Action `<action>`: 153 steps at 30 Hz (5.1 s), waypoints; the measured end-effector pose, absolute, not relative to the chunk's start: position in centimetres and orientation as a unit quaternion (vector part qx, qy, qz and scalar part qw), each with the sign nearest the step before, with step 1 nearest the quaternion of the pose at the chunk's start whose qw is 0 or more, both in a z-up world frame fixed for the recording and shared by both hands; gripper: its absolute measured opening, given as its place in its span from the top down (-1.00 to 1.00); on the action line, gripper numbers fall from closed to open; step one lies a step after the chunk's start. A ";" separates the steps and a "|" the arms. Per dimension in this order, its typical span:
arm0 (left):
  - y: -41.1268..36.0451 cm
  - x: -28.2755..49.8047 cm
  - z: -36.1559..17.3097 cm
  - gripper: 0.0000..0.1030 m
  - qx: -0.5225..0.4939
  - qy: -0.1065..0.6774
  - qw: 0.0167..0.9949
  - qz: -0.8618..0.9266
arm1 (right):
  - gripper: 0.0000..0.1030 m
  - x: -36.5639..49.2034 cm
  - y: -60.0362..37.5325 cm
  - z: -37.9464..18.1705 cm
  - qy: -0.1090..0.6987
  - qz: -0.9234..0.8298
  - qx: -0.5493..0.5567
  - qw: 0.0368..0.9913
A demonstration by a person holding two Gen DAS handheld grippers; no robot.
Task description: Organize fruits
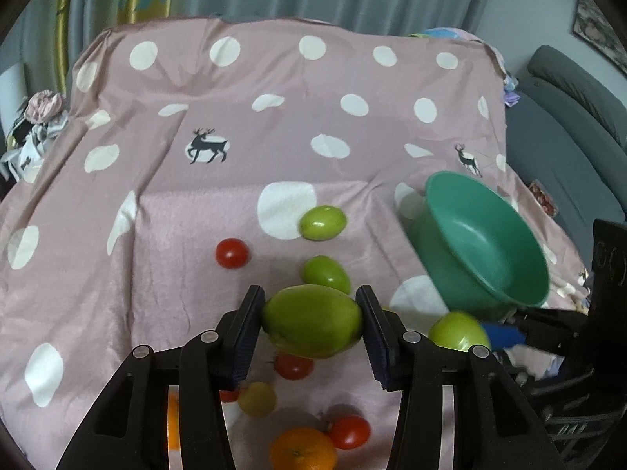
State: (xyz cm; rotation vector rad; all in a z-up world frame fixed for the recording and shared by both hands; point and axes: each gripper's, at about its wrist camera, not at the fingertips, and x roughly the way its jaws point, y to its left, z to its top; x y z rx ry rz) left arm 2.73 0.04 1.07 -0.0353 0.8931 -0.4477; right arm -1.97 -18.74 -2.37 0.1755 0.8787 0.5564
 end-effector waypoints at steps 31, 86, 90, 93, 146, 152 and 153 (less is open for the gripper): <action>-18.2 4.0 0.1 0.05 0.135 0.402 0.848 -0.317 | 0.26 -3.4 -32.3 -2.4 0.377 0.079 0.087 0.919; -5.1 7.7 -3.5 -0.49 0.036 0.465 0.867 -0.173 | -0.18 -5.5 -23.9 1.7 0.348 0.212 0.092 0.908; -6.3 8.4 -4.6 -0.41 0.055 0.475 0.861 -0.175 | -0.18 -5.3 -24.2 1.4 0.347 0.217 0.096 0.908; -6.4 9.0 -5.2 -0.21 0.049 0.486 0.855 -0.175 | -0.18 -4.5 -24.4 1.0 0.351 0.216 0.098 0.906; 5.6 9.0 -4.4 0.16 -0.046 0.448 0.881 -0.143 | 0.18 15.9 -12.4 -6.9 0.524 0.099 -0.098 0.840; 5.7 8.8 -4.3 0.16 -0.042 0.447 0.883 -0.138 | 0.33 14.4 -11.8 -5.7 0.506 0.132 -0.080 0.849; 5.7 8.8 -4.3 0.16 -0.042 0.447 0.883 -0.138 | 0.33 14.2 -11.9 -5.4 0.501 0.135 -0.080 0.851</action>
